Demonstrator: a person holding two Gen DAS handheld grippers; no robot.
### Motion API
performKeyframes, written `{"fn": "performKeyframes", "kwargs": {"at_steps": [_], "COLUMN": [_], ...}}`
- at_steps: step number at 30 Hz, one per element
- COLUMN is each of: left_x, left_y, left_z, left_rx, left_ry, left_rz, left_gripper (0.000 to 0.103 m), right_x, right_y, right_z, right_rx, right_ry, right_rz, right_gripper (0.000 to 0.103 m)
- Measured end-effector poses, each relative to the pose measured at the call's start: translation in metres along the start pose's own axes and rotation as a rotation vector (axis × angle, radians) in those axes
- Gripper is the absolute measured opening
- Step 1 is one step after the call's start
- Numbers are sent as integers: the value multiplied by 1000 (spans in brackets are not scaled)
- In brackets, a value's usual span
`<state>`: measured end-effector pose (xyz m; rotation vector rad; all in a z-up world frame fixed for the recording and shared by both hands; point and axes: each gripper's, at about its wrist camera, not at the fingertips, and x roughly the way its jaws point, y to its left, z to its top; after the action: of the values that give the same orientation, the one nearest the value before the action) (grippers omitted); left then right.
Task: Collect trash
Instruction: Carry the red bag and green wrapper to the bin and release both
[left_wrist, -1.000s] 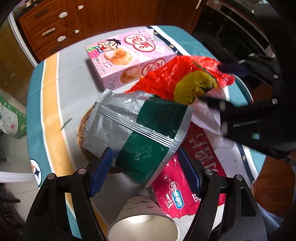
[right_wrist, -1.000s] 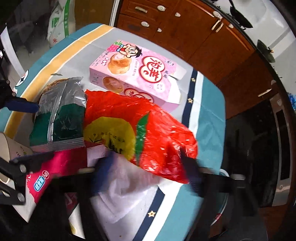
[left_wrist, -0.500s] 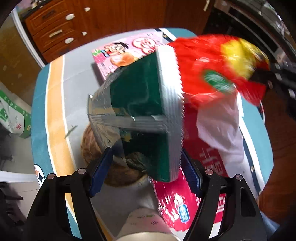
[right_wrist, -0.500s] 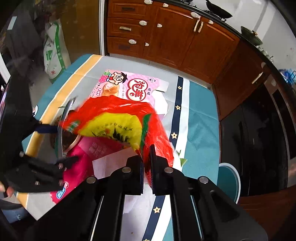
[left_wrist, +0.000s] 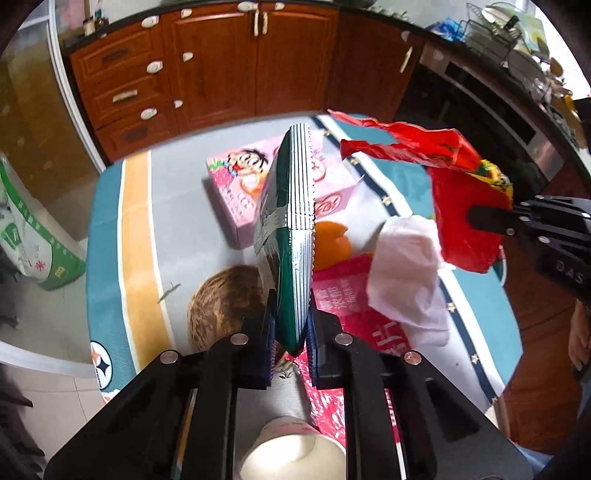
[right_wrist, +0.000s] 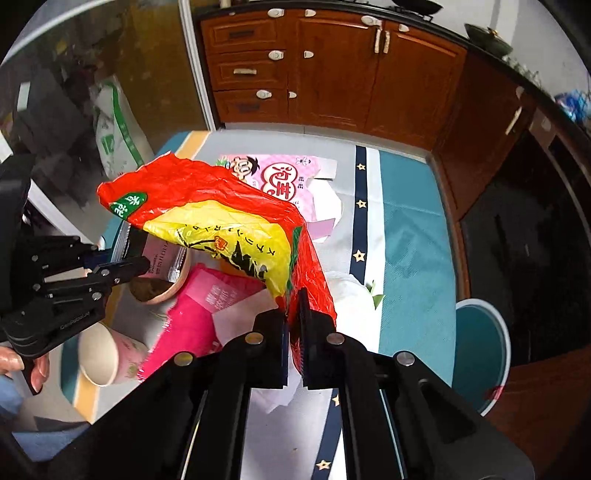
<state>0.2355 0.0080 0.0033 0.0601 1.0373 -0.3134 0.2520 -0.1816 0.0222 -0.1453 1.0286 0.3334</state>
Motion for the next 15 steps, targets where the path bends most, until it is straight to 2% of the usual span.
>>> {"fn": "performKeyframes", "kwargs": {"at_steps": [9, 15], "left_x": [-45, -52], "left_y": [-24, -77], "left_z": [23, 41], "left_rx": [44, 142], "left_ry": [-79, -90], "left_rz": [-59, -144], "left_gripper": [14, 14], "right_x": [-29, -57], "right_y": [-40, -72], "right_z": [1, -7], "right_rx": [167, 225], "right_ry": [-65, -121], "right_rz": [128, 100], "right_gripper": [5, 5]}}
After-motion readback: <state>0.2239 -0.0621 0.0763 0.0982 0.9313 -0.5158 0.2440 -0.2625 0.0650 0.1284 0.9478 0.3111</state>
